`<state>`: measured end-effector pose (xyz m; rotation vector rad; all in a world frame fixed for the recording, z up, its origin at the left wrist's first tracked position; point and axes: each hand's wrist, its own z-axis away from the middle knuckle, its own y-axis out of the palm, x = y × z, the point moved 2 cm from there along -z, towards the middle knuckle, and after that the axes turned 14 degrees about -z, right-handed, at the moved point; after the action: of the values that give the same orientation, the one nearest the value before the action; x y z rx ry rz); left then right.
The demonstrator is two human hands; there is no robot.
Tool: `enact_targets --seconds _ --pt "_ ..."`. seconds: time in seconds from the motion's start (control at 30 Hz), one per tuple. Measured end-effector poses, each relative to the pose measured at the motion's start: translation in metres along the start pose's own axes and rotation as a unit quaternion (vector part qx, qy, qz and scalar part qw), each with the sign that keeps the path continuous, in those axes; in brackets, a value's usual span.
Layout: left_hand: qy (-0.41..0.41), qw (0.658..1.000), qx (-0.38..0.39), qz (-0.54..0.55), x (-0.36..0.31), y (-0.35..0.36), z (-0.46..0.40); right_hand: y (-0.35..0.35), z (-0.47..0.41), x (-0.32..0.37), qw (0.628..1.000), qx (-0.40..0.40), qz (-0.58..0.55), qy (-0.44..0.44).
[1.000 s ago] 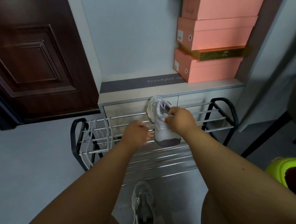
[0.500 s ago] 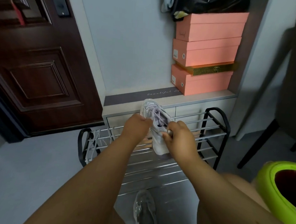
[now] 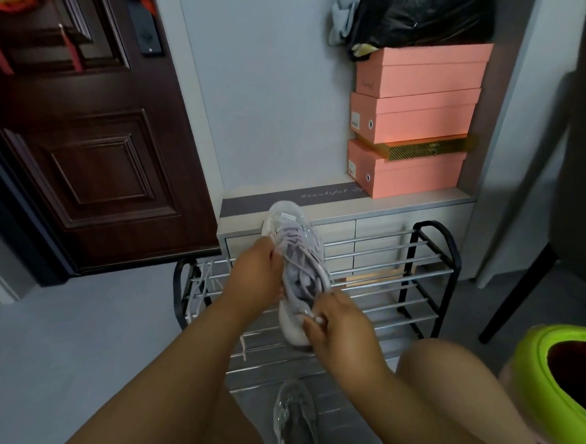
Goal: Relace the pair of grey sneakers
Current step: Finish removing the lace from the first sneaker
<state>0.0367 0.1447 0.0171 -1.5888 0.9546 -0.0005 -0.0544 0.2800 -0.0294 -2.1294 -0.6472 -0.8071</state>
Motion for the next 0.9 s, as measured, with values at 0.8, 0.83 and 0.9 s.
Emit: enact_targets --seconds 0.8,0.83,0.9 --pt "0.083 0.961 0.044 -0.260 0.021 -0.003 0.171 -0.030 0.038 0.021 0.968 0.232 0.010 0.092" --pt "0.095 0.961 0.024 -0.259 0.016 -0.005 0.175 -0.030 0.044 0.024 0.969 0.232 0.027 0.084" --pt "0.126 0.965 -0.008 -0.231 0.006 -0.008 0.181 -0.031 0.052 0.029 0.967 0.227 0.095 0.066"
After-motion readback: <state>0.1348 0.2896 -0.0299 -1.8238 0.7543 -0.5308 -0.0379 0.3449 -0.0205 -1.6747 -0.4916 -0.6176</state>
